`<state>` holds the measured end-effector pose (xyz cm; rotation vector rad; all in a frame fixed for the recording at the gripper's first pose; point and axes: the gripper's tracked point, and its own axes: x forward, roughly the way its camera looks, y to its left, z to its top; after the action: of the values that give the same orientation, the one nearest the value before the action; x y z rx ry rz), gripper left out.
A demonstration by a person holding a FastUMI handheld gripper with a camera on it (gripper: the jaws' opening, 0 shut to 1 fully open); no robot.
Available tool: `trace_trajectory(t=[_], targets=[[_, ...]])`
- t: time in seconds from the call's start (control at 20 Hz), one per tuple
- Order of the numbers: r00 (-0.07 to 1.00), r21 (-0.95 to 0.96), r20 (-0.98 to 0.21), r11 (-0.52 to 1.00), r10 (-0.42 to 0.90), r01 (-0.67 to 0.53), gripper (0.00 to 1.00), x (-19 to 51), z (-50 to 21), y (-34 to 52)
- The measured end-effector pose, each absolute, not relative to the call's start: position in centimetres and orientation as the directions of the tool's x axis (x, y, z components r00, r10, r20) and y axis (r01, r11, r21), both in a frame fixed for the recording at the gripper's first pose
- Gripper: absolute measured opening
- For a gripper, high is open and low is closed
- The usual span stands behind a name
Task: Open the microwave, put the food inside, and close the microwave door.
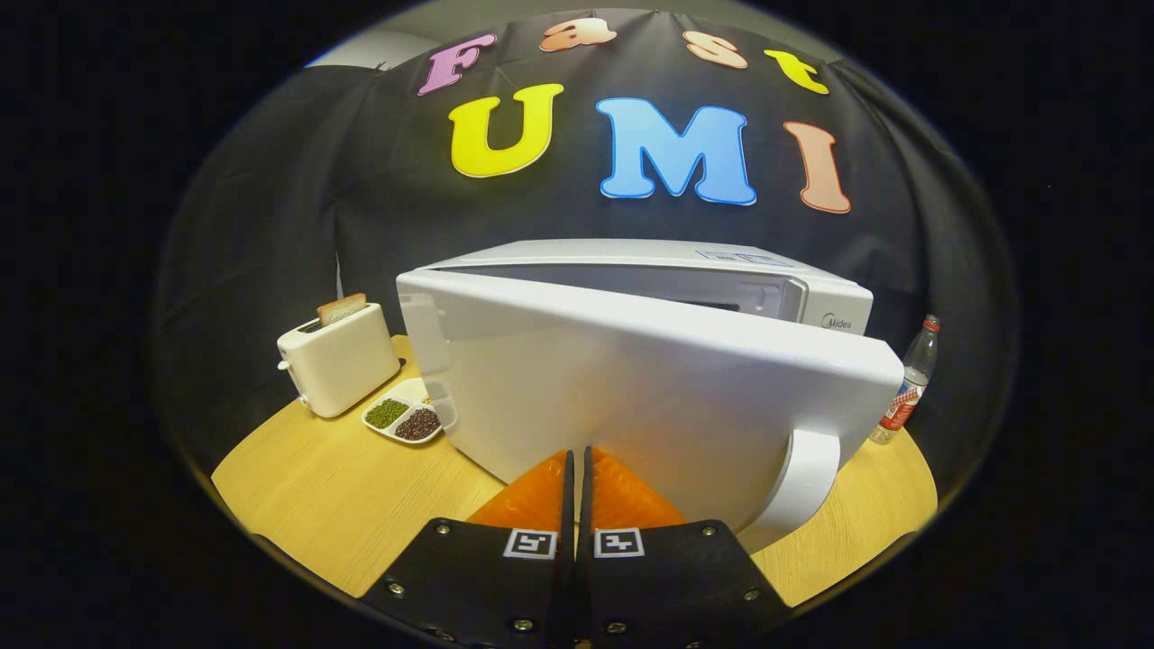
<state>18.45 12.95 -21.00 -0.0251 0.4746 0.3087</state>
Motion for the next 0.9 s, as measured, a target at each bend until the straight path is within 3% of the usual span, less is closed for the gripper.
trace_trajectory(t=[0.9], targets=[[0.877, 0.018, -0.421, 0.969, 0.230, -0.245, 0.01, 25.5, -21.2, 12.4]])
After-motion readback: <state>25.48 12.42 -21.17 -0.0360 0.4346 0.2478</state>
